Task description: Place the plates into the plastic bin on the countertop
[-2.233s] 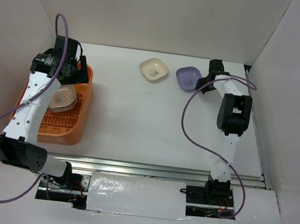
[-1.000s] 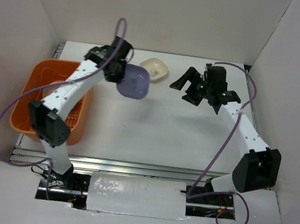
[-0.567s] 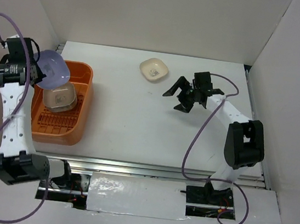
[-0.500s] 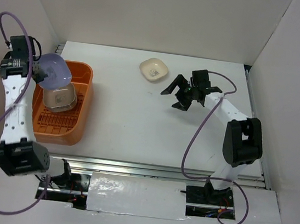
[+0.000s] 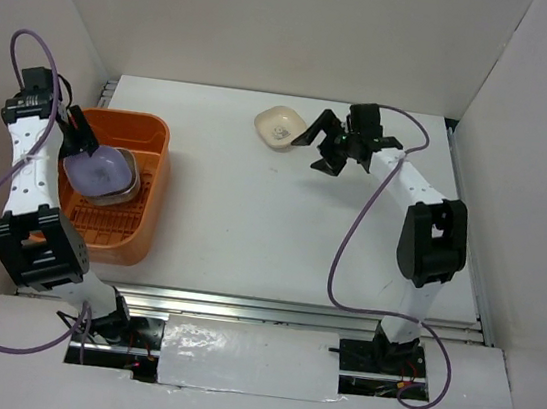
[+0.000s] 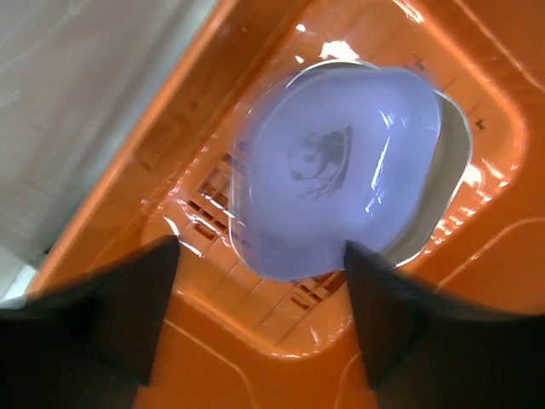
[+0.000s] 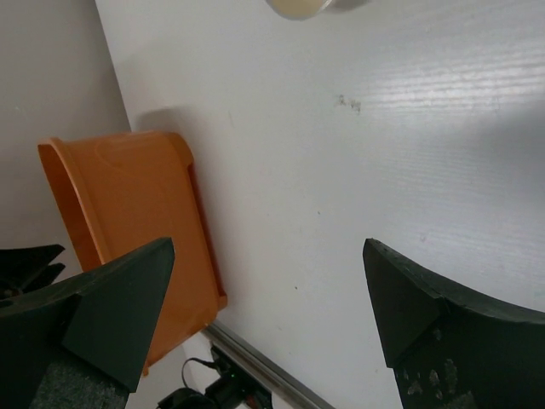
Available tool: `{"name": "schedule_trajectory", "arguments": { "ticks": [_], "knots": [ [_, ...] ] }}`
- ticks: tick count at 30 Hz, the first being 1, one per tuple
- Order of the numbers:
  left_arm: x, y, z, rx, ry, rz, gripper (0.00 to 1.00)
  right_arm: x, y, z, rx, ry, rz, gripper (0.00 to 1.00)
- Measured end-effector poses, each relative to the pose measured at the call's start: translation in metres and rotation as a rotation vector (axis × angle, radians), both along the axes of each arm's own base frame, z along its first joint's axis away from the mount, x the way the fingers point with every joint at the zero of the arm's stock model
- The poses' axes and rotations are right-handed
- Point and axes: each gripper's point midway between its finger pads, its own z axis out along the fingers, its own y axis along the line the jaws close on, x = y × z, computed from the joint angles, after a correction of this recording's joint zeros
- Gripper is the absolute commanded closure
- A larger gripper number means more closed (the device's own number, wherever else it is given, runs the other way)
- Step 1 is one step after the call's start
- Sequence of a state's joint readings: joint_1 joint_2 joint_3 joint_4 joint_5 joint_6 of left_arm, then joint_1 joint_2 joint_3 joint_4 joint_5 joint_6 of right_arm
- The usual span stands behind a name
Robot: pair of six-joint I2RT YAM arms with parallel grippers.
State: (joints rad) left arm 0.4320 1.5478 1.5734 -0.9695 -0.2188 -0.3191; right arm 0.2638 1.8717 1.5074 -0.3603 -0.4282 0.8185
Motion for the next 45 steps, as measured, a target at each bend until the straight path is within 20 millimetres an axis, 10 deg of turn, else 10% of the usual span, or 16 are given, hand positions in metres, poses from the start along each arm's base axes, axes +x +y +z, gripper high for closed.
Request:
{"name": "schedule_trajectory", "arguments": {
  "ticks": [8,16,24,36,39,45],
  "knots": [
    [0.006,-0.041,0.033,0.032,-0.046,-0.087,0.01,0.064,0.002,-0.003,-0.036,-0.026,-0.085,0.0],
    [-0.021,-0.1,0.098,0.084,-0.237,-0.223,0.01,0.096,0.005,-0.09,-0.054,0.124,-0.18,0.0],
    [-0.036,-0.117,0.081,0.086,-0.172,-0.277,0.01,0.129,0.021,-0.109,-0.02,0.136,-0.23,0.05],
    [-0.036,-0.152,0.074,0.058,-0.15,-0.382,0.01,0.138,0.018,-0.134,-0.062,0.242,-0.388,0.67],
    [-0.035,-0.158,0.073,0.056,-0.147,-0.404,0.01,0.142,0.016,-0.136,-0.052,0.249,-0.4,1.0],
    [-0.032,-0.18,0.069,0.05,-0.113,-0.484,0.01,0.129,0.006,-0.137,-0.111,0.229,-0.388,1.0]
  ]
}}
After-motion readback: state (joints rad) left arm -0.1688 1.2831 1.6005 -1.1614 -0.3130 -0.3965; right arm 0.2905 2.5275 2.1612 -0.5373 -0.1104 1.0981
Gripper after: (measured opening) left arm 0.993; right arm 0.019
